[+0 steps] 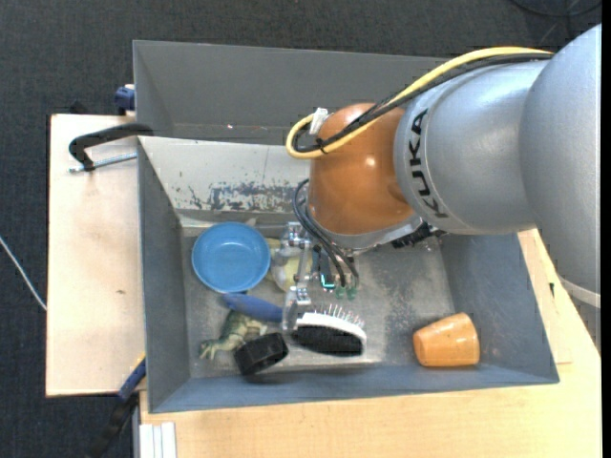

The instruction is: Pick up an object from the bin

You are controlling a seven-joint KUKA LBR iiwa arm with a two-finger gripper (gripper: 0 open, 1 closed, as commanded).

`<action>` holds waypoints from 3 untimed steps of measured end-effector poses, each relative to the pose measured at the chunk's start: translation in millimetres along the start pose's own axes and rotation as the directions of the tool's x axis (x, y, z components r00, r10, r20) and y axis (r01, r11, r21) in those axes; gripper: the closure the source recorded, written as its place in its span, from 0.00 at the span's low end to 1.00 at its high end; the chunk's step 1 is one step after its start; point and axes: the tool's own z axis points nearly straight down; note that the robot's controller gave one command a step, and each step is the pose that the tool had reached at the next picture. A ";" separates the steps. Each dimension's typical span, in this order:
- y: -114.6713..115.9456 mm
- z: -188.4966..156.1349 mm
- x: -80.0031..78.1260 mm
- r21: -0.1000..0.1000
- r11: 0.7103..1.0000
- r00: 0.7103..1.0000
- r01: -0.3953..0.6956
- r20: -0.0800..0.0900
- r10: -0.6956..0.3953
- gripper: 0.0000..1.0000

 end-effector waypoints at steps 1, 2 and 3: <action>2.4 56.1 1.0 -0.008 1.000 0.999 0.028 0.016 -0.028 0.00; -3.4 5.8 -32.3 0.001 0.984 0.983 0.180 0.017 -0.180 0.00; 40.5 36.1 -10.9 0.011 0.987 0.987 0.159 0.002 -0.159 0.00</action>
Offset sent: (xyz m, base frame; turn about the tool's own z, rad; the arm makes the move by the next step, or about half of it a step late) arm -0.0052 -0.0024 -0.0626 -0.0252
